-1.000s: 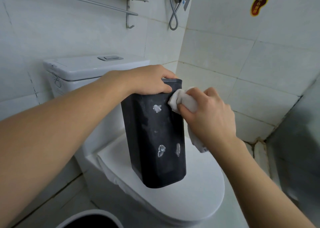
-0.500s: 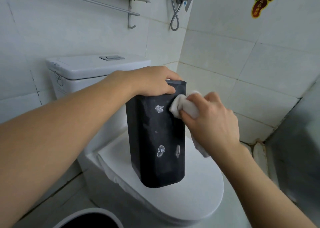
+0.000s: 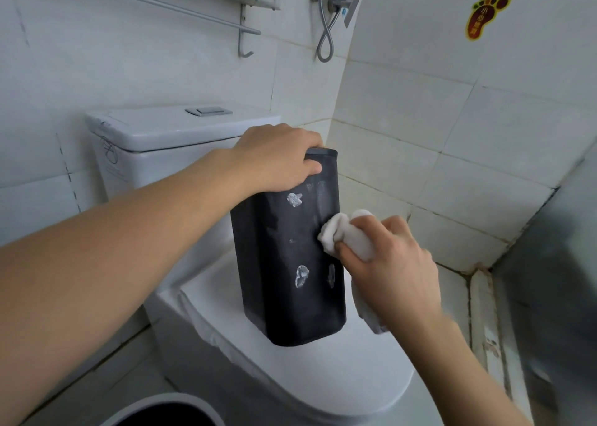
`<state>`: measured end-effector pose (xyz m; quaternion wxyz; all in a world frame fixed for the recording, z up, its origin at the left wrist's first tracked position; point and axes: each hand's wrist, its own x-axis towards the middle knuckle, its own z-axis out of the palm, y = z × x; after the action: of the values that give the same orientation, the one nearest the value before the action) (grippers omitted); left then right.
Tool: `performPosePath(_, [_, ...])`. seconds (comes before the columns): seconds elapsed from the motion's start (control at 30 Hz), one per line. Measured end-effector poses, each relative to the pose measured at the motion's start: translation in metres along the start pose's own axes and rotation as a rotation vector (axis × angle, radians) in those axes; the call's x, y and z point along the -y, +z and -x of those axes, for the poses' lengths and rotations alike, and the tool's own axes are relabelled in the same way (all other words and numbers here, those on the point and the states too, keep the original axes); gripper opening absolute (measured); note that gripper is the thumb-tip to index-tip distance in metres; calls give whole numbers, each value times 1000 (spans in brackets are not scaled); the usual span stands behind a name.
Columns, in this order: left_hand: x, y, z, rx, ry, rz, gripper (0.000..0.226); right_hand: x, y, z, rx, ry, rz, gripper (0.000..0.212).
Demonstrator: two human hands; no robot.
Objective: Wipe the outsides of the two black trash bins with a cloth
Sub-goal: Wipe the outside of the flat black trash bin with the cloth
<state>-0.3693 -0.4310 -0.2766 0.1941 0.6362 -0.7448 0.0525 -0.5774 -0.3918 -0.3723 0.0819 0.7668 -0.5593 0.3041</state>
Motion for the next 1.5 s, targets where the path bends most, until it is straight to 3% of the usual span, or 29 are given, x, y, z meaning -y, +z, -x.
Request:
performPosePath(0.1, [7, 1, 2, -9, -47, -26, 33, -1, 3, 0, 23, 32, -30, 26])
performPosePath(0.2, [7, -1, 5, 91, -51, -208, 68, 0, 5, -5, 48, 63, -62, 27])
performPosePath(0.3, [4, 8, 9, 64, -23, -335, 99, 0, 7, -9, 35, 60, -80, 26])
performPosePath(0.57, [0, 25, 9, 43, -42, -333, 122, 0, 5, -16, 44, 47, -41, 23])
performPosePath(0.87, [10, 22, 5, 82, -30, -243, 118, -5, -2, 30, 215, -46, 109, 25])
performPosePath(1.2, [12, 22, 2, 78, -20, -216, 119, 11, -3, -7, 55, -106, 145, 23])
performPosePath(1.37, [15, 21, 0, 94, -3, -201, 116, -1, -1, 36, 108, -207, 172, 17])
performPosePath(1.5, [11, 22, -1, 86, 18, -191, 114, 0, -4, 26, 100, -151, 207, 20])
